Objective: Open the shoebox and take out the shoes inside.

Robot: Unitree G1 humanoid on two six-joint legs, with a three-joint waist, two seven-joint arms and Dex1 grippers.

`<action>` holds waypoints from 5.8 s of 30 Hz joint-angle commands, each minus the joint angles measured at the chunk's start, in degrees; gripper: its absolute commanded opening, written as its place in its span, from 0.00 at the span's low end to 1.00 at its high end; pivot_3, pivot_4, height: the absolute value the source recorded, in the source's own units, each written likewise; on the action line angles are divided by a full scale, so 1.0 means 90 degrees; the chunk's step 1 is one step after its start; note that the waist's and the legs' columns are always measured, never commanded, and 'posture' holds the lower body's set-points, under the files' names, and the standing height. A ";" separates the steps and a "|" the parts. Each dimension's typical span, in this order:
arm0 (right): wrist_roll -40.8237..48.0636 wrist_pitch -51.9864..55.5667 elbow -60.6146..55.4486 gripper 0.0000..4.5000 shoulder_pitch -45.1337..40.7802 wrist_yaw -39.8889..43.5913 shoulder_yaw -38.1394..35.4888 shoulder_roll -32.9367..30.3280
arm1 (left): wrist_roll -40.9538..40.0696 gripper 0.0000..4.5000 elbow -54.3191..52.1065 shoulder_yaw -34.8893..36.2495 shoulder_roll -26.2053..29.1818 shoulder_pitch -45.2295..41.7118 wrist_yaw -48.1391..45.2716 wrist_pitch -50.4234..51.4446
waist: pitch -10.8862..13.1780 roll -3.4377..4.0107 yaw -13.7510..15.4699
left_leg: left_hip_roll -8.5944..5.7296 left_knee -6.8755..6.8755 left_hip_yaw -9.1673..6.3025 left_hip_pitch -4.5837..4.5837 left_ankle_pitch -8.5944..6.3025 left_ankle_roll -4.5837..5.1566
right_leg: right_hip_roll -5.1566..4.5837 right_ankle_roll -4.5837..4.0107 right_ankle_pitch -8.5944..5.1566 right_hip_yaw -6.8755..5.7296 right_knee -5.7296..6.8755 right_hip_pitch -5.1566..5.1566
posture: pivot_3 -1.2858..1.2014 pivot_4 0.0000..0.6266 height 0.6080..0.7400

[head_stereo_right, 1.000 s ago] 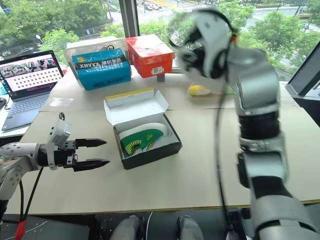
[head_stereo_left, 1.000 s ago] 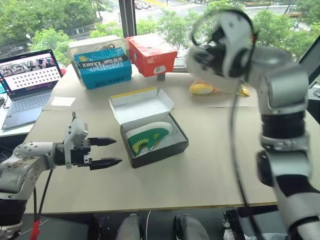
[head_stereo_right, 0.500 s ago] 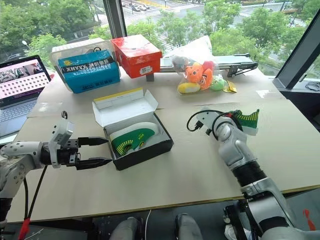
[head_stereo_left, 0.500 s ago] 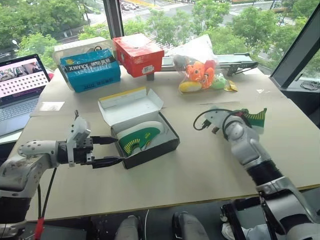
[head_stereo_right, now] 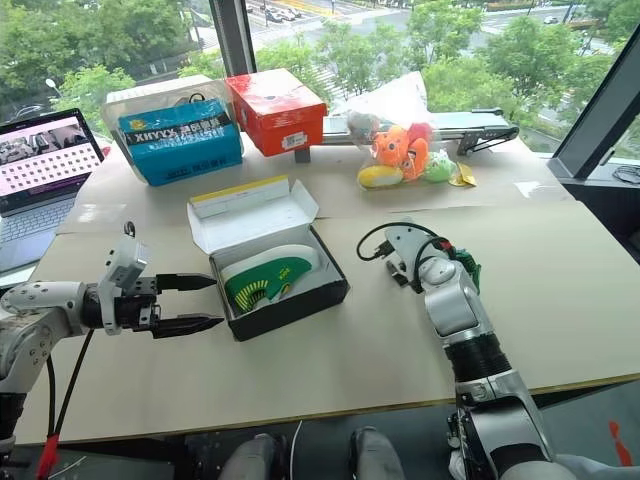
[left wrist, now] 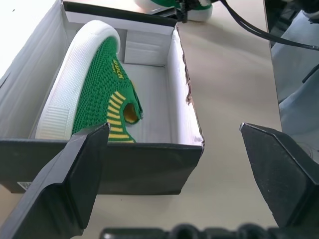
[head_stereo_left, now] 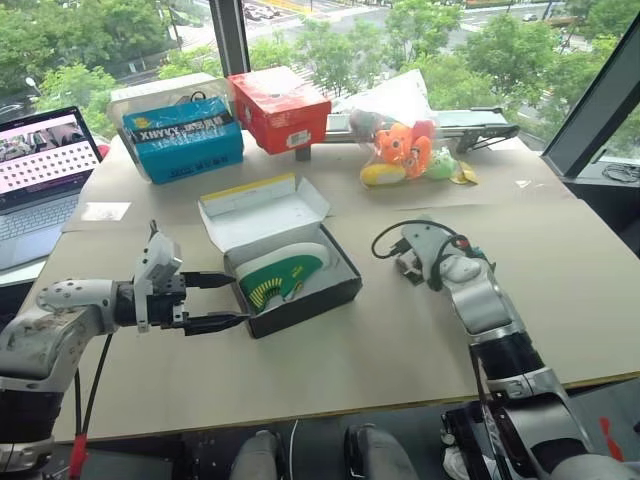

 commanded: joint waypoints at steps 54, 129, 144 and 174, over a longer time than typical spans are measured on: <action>-0.0058 -0.3888 0.4593 0.12 -0.3648 0.4586 0.1892 0.0692 | -0.0114 1.00 -0.0406 0.0427 0.0062 0.0356 0.0148 0.0029 | 0.0003 0.0002 0.0101 | 0.0001 0.0013 0.0029 -0.0017 0.0002 -0.0003 | -0.0001 -0.0011 -0.0001 -0.0006 0.0016 -0.0019 | 0.52 0.24 0.99; 0.1182 0.3181 -0.1123 0.11 -0.3096 0.2757 -0.1842 -0.0630 | -0.0050 1.00 -0.0287 0.0222 0.0013 0.0149 0.0015 0.0047 | 0.0003 -0.0002 0.0147 | -0.0001 0.0017 0.0028 -0.0023 0.0001 -0.0006 | -0.0009 -0.0013 0.0000 -0.0007 0.0015 -0.0023 | 0.52 0.24 0.99; 0.0908 0.4340 -0.3566 0.11 -0.0160 -0.0620 -0.5371 0.2975 | -0.0040 1.00 -0.0259 0.0226 0.0032 0.0190 -0.0099 0.0021 | 0.0000 0.0001 0.0122 | 0.0013 0.0001 0.0011 -0.0016 0.0002 -0.0004 | 0.0021 -0.0018 -0.0002 -0.0012 0.0013 -0.0020 | 0.52 0.24 0.99; 0.6850 0.4340 -0.1818 0.75 0.1008 -0.4891 -0.5521 0.0803 | 0.0003 1.00 -0.0181 0.0125 0.0018 0.0030 -0.0108 0.0020 | -0.0003 0.0003 0.0090 | -0.0008 -0.0014 -0.0050 0.0051 -0.0029 -0.0053 | -0.0004 -0.0056 -0.0027 -0.0013 -0.0026 0.0064 | 0.52 0.24 0.99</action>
